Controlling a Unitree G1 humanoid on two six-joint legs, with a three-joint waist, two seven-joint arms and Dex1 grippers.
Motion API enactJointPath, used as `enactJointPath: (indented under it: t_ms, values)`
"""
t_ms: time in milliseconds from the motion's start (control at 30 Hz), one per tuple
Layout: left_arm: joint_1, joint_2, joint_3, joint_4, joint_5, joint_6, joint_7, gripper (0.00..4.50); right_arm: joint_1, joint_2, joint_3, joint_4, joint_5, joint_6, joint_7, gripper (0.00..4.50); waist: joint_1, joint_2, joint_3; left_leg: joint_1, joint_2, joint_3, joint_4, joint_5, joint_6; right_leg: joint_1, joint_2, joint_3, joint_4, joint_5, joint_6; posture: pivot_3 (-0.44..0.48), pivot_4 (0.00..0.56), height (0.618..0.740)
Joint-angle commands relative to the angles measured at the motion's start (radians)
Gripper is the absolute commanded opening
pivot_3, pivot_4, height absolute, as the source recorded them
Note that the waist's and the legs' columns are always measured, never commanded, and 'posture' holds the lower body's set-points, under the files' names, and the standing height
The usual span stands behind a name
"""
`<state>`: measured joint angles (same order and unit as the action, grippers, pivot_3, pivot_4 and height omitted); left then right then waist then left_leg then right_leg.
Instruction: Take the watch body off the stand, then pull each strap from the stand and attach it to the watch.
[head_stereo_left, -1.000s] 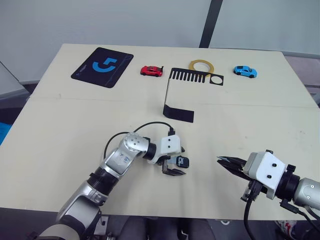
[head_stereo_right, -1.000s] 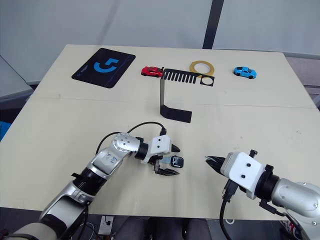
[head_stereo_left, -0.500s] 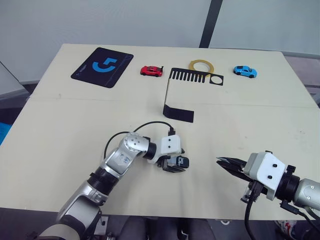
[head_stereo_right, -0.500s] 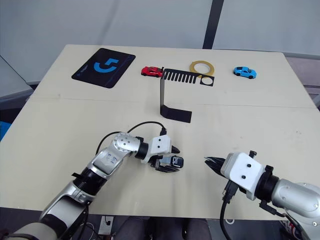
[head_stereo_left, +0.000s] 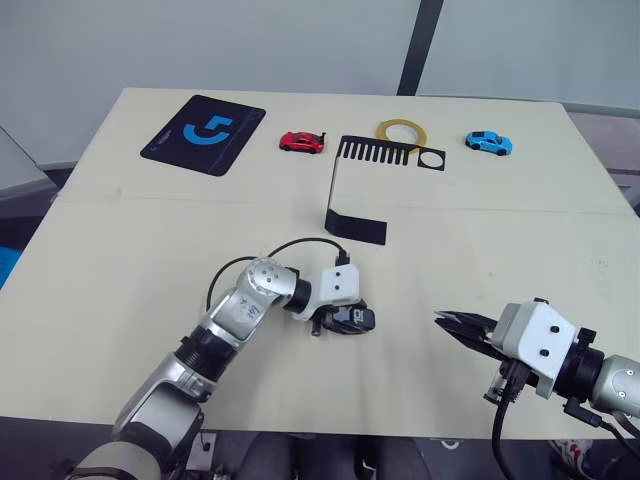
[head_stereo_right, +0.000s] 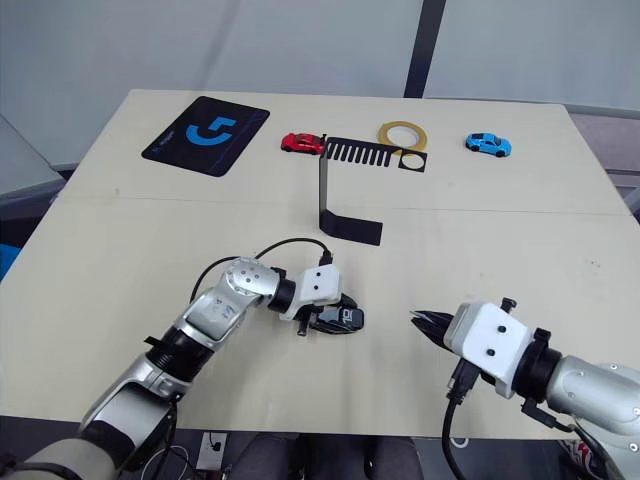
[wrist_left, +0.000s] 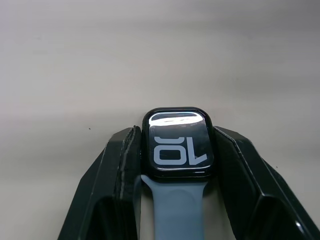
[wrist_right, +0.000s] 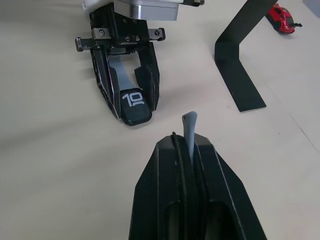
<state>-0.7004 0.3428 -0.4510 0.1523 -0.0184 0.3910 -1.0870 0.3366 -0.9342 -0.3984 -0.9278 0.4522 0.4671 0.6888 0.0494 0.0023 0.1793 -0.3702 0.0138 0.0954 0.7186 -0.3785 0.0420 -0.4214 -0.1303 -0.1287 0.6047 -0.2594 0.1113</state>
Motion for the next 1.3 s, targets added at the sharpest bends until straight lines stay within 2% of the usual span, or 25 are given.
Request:
enactJointPath:
  t_ms: [33,200,333,567,1033,1300]
  values:
    - [-0.078,-0.03,0.081,0.027,-0.112,0.181,-0.04,1.7,-0.05,-0.032,0.018,-0.101,-0.013,-0.001,0.01,0.0,0.0,0.0,0.0,0.0,0.0,0.0,0.0,0.0,0.0,0.0,0.0,0.0,0.0,0.0,0.0,0.0,0.15,0.732]
    - [-0.132,-0.041,0.117,0.052,-0.184,0.312,-0.076,1.7,-0.121,-0.09,0.108,-0.067,-0.093,0.018,0.007,0.0,0.0,0.0,0.0,-0.001,-0.001,-0.001,0.001,0.0,0.0,0.0,0.0,0.0,0.0,0.0,0.0,0.0,0.15,0.732]
    - [-0.193,-0.062,0.171,0.096,-0.257,0.488,-0.061,1.7,-0.216,-0.159,0.231,-0.017,-0.233,-0.002,0.002,0.0,-0.002,0.0,0.0,-0.001,-0.001,0.0,0.001,0.0,0.0,0.0,0.0,0.0,0.0,0.0,0.0,0.0,0.15,0.732]
    - [-0.232,-0.068,0.207,0.13,-0.314,0.605,-0.037,1.7,-0.342,-0.153,0.408,0.034,-0.437,-0.014,-0.037,0.0,-0.003,0.0,0.0,-0.001,-0.001,-0.001,0.001,0.0,0.0,0.0,0.0,-0.001,0.0,0.0,0.0,0.0,0.15,0.732]
    - [-0.25,-0.085,0.226,0.11,-0.376,0.696,0.017,1.7,-0.425,-0.044,0.524,0.07,-0.58,0.011,-0.033,0.0,-0.006,0.0,0.0,-0.001,-0.002,-0.001,0.001,0.0,0.0,0.0,0.001,-0.001,0.0,0.0,0.0,0.0,0.15,0.732]
    - [-0.256,-0.083,0.226,0.104,-0.402,0.711,0.031,1.7,-0.452,-0.005,0.547,0.08,-0.617,0.032,-0.016,0.0,-0.01,0.0,0.0,-0.001,-0.002,-0.001,0.001,0.0,0.0,0.0,0.001,-0.001,0.0,0.0,0.0,0.0,0.15,0.732]
